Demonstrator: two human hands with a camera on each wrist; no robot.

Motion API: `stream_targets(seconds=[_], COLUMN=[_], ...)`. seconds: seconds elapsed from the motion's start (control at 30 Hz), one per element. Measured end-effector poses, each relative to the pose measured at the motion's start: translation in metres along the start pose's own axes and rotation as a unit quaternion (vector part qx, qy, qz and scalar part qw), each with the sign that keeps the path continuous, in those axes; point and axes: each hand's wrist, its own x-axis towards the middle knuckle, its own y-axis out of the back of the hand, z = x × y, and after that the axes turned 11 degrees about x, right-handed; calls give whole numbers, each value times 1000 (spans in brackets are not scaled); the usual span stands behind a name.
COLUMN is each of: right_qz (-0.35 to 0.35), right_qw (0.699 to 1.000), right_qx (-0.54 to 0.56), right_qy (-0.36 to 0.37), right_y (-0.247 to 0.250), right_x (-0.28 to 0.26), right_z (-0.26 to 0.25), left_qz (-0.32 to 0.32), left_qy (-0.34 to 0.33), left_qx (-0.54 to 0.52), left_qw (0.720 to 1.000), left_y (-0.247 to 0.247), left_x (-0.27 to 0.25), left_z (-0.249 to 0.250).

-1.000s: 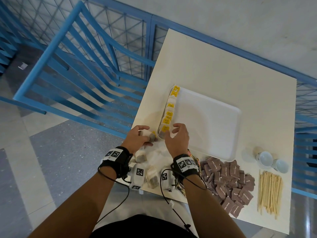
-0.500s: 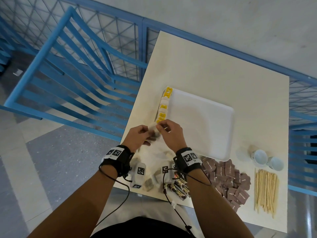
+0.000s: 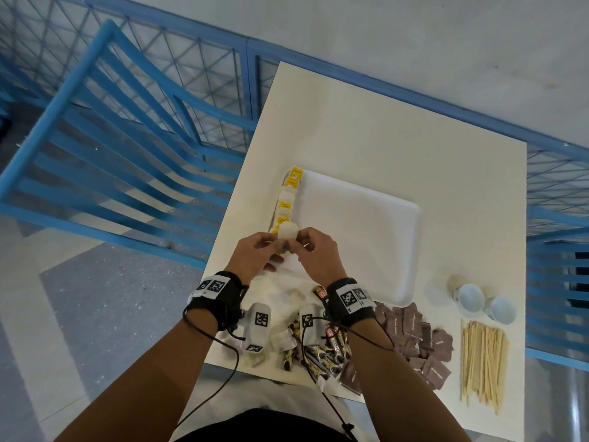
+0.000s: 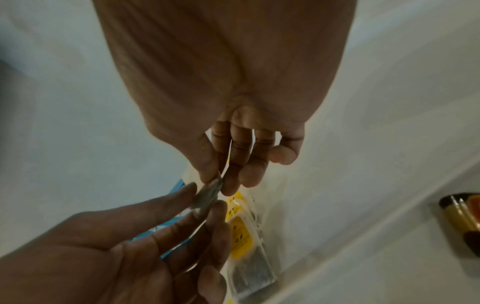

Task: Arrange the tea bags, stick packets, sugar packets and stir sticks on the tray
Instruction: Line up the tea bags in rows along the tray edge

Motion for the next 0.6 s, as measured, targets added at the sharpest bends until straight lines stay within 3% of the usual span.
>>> stream_targets(seconds=[0.27,0.43,0.6], right_qz=[-26,99,119], right_qw=[999,995,991], right_qx=[-5,-4,-1], right_qy=[-20,-21,-61], right_y=[22,47,54], right_x=[14,57,103], right_z=[1,-7,-10], left_qz=[17,33,51], left_qy=[-26,4,12], left_qx=[31,38,68], left_qw=[999,999,996], left_y=[-15,-12,-2], left_x=[1,1,-2], left_z=[7,7,1])
